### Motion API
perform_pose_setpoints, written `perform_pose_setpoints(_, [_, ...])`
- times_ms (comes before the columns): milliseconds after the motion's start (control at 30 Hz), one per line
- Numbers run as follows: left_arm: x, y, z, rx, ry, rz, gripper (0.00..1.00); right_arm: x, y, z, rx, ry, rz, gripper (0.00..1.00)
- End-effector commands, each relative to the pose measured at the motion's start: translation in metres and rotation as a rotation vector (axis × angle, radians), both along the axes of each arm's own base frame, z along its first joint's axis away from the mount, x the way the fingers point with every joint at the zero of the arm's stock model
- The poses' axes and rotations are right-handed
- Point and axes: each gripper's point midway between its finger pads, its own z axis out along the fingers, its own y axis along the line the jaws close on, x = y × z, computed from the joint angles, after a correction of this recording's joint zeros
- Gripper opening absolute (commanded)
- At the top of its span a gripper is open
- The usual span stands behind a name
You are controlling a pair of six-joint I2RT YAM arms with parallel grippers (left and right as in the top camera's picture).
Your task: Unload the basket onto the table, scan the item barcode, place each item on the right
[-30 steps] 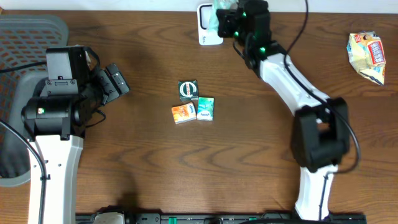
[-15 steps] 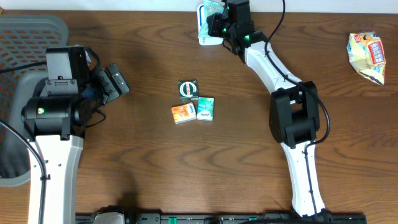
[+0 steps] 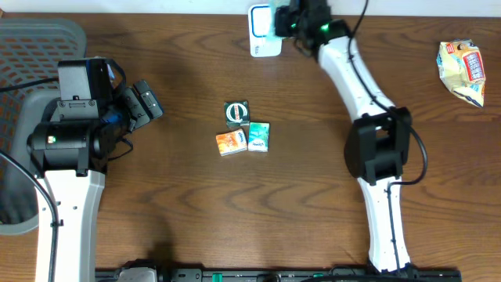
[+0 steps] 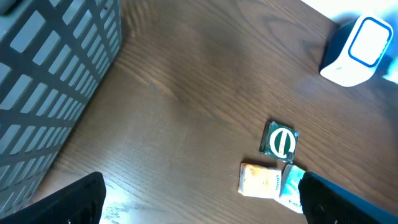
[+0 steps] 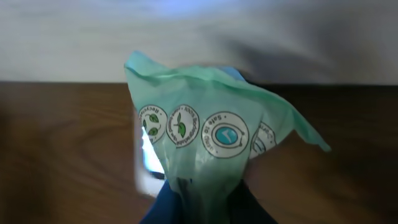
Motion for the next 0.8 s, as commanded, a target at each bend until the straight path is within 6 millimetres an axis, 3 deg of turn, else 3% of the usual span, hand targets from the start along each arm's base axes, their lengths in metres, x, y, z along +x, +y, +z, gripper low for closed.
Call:
perform_pose_setpoints(0, [0.001, 0.004, 0.004, 0.016, -0.009, 0.001, 0.98, 0.009, -0.081, 0.031, -0.191, -0.046, -0.095, 0.01])
perform_pose_setpoints(200, [0.000, 0.004, 0.004, 0.016, -0.008, 0.001, 0.98, -0.024, -0.220, -0.009, -0.576, 0.181, -0.248, 0.01])
perform_pose_setpoints(267, [0.000, 0.004, 0.004, 0.016, -0.008, 0.001, 0.98, -0.036, -0.255, -0.017, -0.658, 0.244, -0.261, 0.01])
perform_pose_setpoints(400, [0.000, 0.004, 0.004, 0.016, -0.008, 0.001, 0.98, -0.070, -0.334, -0.040, -0.706, 0.397, -0.345, 0.01])
perform_pose_setpoints(433, [0.000, 0.004, 0.003, 0.016, -0.008, 0.001, 0.98, -0.077, -0.347, -0.044, -0.691, 0.422, -0.379, 0.09])
perform_pose_setpoints(467, [0.000, 0.004, 0.004, 0.016, -0.008, 0.001, 0.98, -0.083, -0.359, -0.049, -0.681, 0.445, -0.402, 0.28])
perform_pose_setpoints(500, [0.001, 0.004, 0.004, 0.016, -0.008, 0.001, 0.98, -0.089, -0.368, -0.054, -0.672, 0.466, -0.420, 0.53])
perform_pose_setpoints(533, [0.000, 0.004, 0.004, 0.016, -0.008, 0.001, 0.98, -0.096, -0.377, -0.058, -0.658, 0.489, -0.437, 0.63])
perform_pose_setpoints(667, [0.000, 0.004, 0.004, 0.016, -0.008, 0.001, 0.98, -0.109, -0.385, -0.067, -0.585, 0.537, -0.455, 0.78])
perform_pose_setpoints(767, [0.000, 0.004, 0.004, 0.016, -0.008, 0.001, 0.98, -0.104, -0.367, -0.065, -0.471, 0.517, -0.423, 0.81])
